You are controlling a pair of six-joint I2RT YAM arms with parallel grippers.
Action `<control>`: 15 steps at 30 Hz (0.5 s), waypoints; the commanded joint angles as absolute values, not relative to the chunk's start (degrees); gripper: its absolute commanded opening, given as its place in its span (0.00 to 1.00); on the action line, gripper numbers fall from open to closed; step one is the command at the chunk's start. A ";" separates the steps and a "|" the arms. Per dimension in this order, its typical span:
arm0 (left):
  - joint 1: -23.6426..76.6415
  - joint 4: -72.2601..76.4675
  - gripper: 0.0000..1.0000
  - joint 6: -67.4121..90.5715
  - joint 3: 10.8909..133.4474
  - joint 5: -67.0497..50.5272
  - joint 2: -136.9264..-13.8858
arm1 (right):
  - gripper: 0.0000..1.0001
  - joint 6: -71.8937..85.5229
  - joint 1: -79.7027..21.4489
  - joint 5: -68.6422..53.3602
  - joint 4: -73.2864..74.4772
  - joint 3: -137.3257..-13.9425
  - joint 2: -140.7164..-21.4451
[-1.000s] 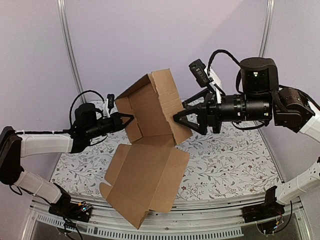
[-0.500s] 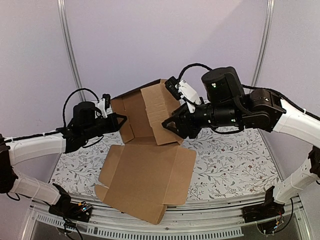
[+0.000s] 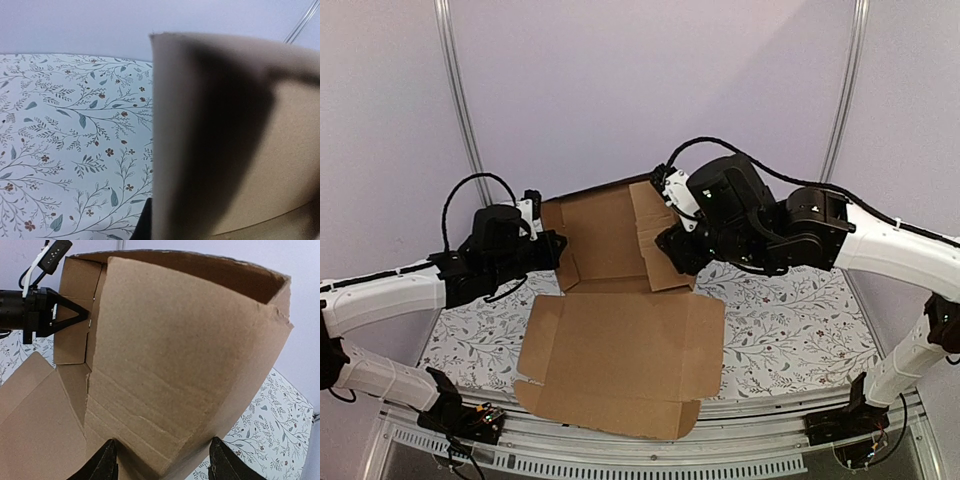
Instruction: Fold the paper box
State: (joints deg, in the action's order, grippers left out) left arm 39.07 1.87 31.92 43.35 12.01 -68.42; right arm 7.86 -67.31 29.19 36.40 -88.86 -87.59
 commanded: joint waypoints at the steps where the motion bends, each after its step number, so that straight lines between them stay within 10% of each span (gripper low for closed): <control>1: 42.28 0.18 0.00 30.39 45.34 15.72 -66.84 | 0.60 7.83 -67.54 37.95 34.78 -88.98 -90.22; 15: 50.62 -3.35 0.00 26.71 43.50 30.34 -63.50 | 0.57 8.71 -66.76 46.83 23.14 -77.70 -91.41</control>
State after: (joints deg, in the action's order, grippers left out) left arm 47.33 -5.06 28.60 43.99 27.66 -65.69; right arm 7.81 -67.51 42.85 29.02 -82.19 -90.30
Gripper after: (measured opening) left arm 0.016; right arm 0.588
